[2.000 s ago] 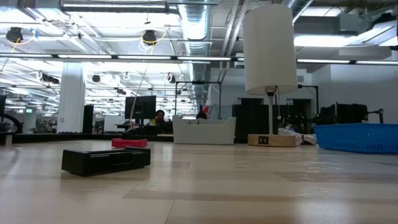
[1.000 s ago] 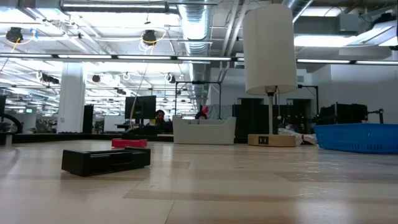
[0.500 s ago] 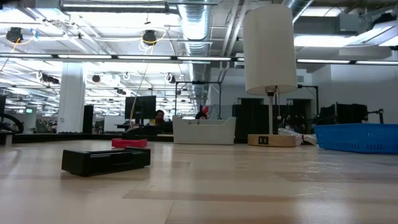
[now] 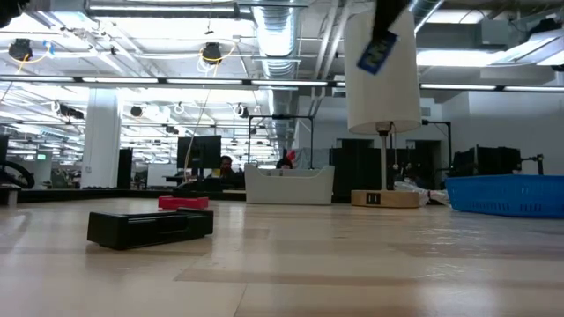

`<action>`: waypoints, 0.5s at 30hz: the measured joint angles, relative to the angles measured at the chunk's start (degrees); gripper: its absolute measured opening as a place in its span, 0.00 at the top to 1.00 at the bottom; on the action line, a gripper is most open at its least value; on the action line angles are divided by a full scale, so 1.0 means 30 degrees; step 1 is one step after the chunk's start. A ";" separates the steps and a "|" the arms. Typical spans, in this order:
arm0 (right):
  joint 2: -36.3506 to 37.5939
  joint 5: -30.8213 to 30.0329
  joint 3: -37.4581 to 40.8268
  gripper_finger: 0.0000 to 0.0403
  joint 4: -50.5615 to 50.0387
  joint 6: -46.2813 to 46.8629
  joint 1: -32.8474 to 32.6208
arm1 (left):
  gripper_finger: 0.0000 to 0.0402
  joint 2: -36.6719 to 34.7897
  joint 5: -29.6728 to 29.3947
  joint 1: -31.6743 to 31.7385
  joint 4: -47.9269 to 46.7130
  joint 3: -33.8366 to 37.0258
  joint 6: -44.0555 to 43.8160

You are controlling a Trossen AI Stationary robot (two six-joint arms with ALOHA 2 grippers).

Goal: Pick & Place Office items
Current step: Put the blue digital clock into the blue basket

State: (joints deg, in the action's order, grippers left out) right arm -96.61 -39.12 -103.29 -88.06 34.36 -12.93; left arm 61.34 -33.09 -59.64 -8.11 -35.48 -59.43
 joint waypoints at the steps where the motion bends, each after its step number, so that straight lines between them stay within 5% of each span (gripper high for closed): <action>1: 0.0506 -0.0056 0.0500 0.89 0.0116 0.0558 0.0099 | 0.53 0.0000 -0.0204 -0.0149 -0.0094 0.0000 -0.0199; 15: 0.8846 0.2716 1.1770 0.89 0.0500 1.0139 0.2569 | 0.53 0.0051 -0.1947 -0.0704 -0.0301 0.0000 -0.0570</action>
State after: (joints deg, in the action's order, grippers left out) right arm -70.07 -30.97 -67.99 -86.56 64.77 -5.23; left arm 61.49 -38.93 -61.76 -9.01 -35.48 -61.14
